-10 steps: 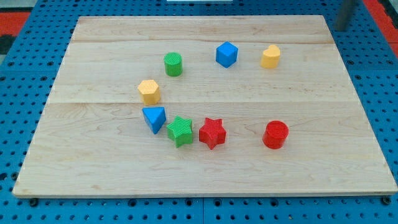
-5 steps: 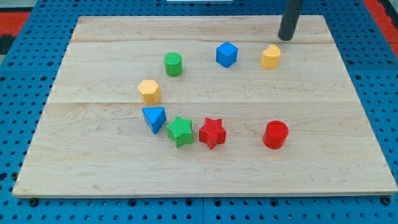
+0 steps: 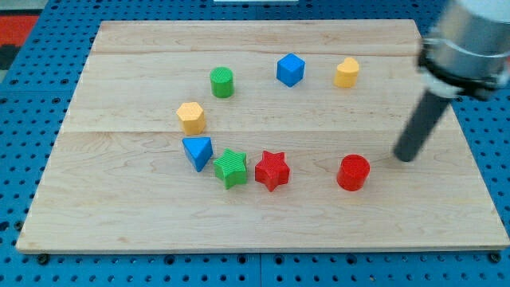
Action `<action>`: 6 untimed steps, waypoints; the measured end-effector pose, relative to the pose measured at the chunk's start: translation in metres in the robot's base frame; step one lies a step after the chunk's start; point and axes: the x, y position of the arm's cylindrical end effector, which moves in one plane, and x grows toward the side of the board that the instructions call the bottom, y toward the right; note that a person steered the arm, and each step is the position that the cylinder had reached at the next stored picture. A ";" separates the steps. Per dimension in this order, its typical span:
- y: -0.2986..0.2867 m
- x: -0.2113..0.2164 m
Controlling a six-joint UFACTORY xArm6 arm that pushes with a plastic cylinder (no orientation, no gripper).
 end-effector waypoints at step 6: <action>-0.201 0.005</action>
